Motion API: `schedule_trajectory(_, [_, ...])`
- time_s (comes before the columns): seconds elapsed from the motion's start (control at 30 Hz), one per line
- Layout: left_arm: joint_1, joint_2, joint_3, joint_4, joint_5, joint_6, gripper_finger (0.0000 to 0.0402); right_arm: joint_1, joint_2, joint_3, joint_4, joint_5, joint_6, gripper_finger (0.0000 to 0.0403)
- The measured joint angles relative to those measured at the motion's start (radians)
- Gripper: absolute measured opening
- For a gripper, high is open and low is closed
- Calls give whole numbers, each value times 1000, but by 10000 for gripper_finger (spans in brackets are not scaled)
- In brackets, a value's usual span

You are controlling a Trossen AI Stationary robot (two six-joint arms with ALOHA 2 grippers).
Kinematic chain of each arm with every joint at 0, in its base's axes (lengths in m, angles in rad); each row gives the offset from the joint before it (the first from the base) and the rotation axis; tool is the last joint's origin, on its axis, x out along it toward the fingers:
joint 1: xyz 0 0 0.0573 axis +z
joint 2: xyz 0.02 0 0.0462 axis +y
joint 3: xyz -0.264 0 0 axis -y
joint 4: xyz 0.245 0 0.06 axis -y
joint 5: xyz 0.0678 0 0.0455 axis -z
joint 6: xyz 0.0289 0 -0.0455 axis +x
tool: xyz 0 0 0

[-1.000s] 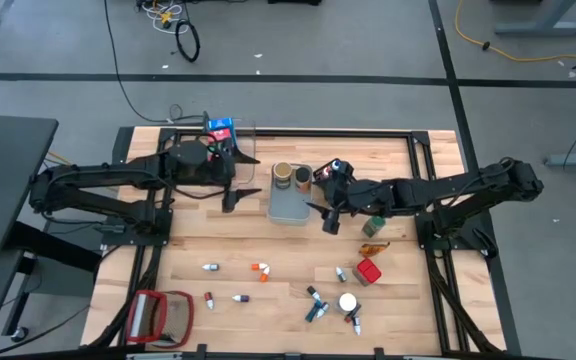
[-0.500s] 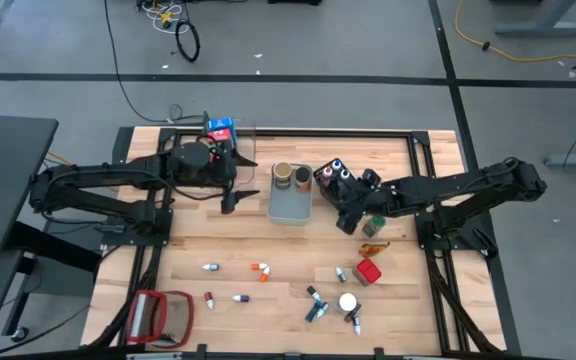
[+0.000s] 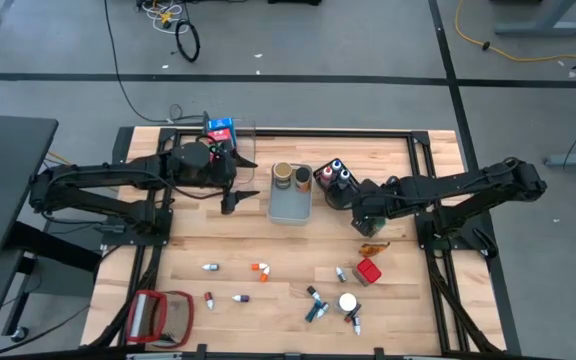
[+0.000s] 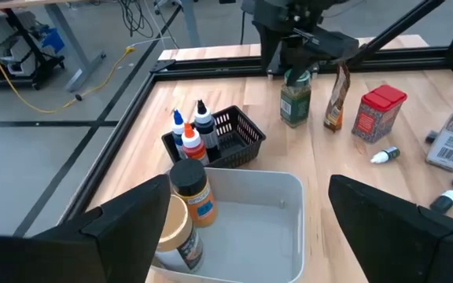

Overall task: Pick & Place Kitchen Items
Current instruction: Put the green seasoning bottle into the gray bin

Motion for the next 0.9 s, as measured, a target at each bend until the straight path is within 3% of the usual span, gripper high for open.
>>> schedule_trajectory(0.23, [0,0,0,-16,0,-10,355,0,0,0,-29,-113,68,274])
schedule_trajectory(0.77, [0,0,0,-28,0,-35,355,60,0,-1,-82,-126,193,274])
schedule_trajectory(0.9, [0,0,0,-29,0,-35,355,83,5,-1,-83,-76,196,274])
